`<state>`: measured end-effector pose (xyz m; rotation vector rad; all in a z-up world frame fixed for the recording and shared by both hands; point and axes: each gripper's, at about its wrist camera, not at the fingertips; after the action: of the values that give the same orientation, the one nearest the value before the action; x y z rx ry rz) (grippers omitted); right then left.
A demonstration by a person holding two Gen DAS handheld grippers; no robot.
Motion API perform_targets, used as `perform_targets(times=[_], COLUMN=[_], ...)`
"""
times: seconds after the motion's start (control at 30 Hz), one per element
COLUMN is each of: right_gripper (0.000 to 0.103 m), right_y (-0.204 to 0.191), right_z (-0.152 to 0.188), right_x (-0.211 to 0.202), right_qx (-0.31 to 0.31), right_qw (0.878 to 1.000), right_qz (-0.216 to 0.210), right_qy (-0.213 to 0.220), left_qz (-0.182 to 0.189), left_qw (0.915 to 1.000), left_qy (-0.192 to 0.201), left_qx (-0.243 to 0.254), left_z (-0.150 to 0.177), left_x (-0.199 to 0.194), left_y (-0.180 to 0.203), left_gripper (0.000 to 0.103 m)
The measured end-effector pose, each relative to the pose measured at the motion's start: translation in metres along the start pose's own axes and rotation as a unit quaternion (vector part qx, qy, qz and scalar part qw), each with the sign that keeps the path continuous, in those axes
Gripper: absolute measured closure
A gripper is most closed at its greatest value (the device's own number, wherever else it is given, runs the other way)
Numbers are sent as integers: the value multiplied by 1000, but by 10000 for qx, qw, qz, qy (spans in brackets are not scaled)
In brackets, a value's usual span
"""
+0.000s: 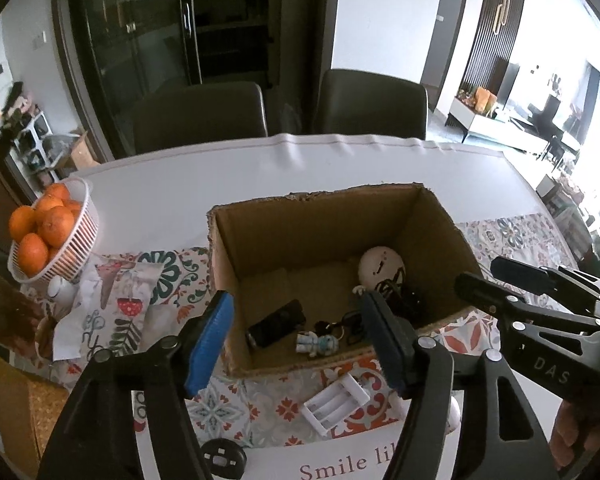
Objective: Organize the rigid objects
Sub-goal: 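Open the left gripper to drop the figurine while the right gripper releases the adapter into the box, then move both open grippers back toward the white charger and white cube adapter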
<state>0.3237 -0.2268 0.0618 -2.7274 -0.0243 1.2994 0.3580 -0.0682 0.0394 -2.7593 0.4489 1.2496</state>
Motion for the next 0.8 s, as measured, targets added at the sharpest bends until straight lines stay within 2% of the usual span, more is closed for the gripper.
perform_targets(times=[0.3,0.8], right_gripper=[53,53], right_y=[0,-5], right_z=[18,54], right_x=[-22,-24], right_qx=[-4,-124], right_qw=[10000,9997], right_qz=[-54,-109], right_qy=[72,-188], left_qz=[-90,-45], left_qw=[9999,9997], left_qy=[137,-179], left_qx=[14,-148], left_z=[15,60], left_x=[-26,-29], left_y=[6,8], left_gripper=[33,33])
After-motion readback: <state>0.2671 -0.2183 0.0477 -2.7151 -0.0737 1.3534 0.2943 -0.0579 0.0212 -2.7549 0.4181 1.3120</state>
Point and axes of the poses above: each gripper's, at about its wrist camera, not at the fingertips, and x roughly the way its jaws point, y to its right, z to its underside, and after that the axes turned 5 degrees about y, right-handed
